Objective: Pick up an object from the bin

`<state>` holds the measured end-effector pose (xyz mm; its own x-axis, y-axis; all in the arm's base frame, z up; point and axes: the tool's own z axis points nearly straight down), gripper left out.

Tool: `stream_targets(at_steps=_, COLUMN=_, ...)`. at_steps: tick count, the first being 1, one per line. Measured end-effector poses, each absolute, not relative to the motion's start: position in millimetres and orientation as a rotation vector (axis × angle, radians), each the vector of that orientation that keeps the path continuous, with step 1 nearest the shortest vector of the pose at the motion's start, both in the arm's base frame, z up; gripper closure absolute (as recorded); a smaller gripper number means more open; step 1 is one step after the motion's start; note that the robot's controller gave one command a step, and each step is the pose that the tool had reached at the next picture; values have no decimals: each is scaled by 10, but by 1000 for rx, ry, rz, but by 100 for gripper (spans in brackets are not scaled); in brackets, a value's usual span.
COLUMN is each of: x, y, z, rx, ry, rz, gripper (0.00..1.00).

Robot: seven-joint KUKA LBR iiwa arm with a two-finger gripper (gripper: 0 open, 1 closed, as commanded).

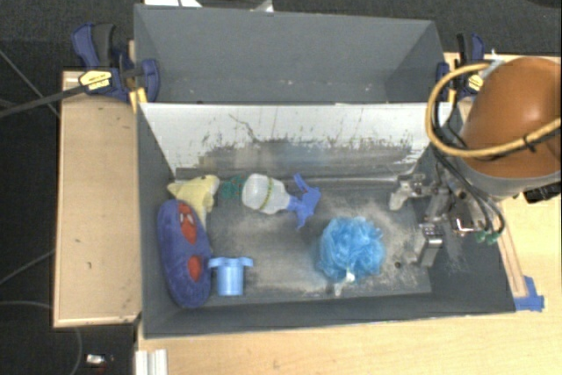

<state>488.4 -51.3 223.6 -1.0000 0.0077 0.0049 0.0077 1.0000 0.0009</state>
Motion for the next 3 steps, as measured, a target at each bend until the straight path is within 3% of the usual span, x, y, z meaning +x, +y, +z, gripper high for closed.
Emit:
stream_targets(at_steps=1, x=4899, y=-512, z=2271, rx=-9, ry=-3144, rz=0, gripper=0)
stream_targets(at_steps=2, x=5064, y=-273, z=1777, rx=62, ry=-3152, rz=2, gripper=0)
stream_targets(at_steps=3, x=5046, y=-217, z=1595, rx=53, ry=-3138, rz=-1, gripper=0)
